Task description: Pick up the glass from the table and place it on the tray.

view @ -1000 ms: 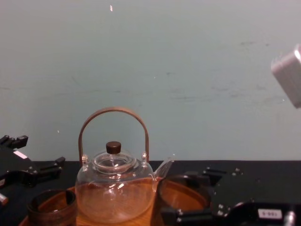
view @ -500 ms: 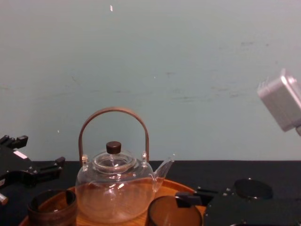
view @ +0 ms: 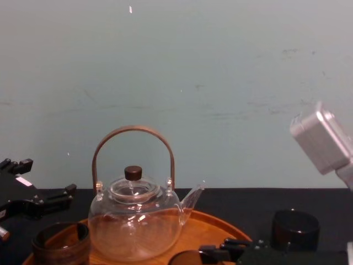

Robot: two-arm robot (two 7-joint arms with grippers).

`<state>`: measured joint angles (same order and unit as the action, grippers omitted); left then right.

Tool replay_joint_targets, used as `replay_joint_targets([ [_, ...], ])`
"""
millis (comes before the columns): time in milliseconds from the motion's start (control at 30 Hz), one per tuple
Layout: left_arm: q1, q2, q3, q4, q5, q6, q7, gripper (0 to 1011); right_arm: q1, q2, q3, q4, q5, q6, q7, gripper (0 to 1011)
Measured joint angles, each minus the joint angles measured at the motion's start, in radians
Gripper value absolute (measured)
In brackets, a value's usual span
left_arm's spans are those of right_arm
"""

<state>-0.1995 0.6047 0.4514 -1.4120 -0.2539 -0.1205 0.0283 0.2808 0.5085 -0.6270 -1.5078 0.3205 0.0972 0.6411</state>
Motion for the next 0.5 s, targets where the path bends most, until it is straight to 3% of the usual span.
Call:
replay_joint_targets([
  [500,0.000,0.000,0.000,0.000,0.000,0.000,0.000,1001,0.013,-0.011,-0.019,0.038,-0.001,0.010,0.002,906],
])
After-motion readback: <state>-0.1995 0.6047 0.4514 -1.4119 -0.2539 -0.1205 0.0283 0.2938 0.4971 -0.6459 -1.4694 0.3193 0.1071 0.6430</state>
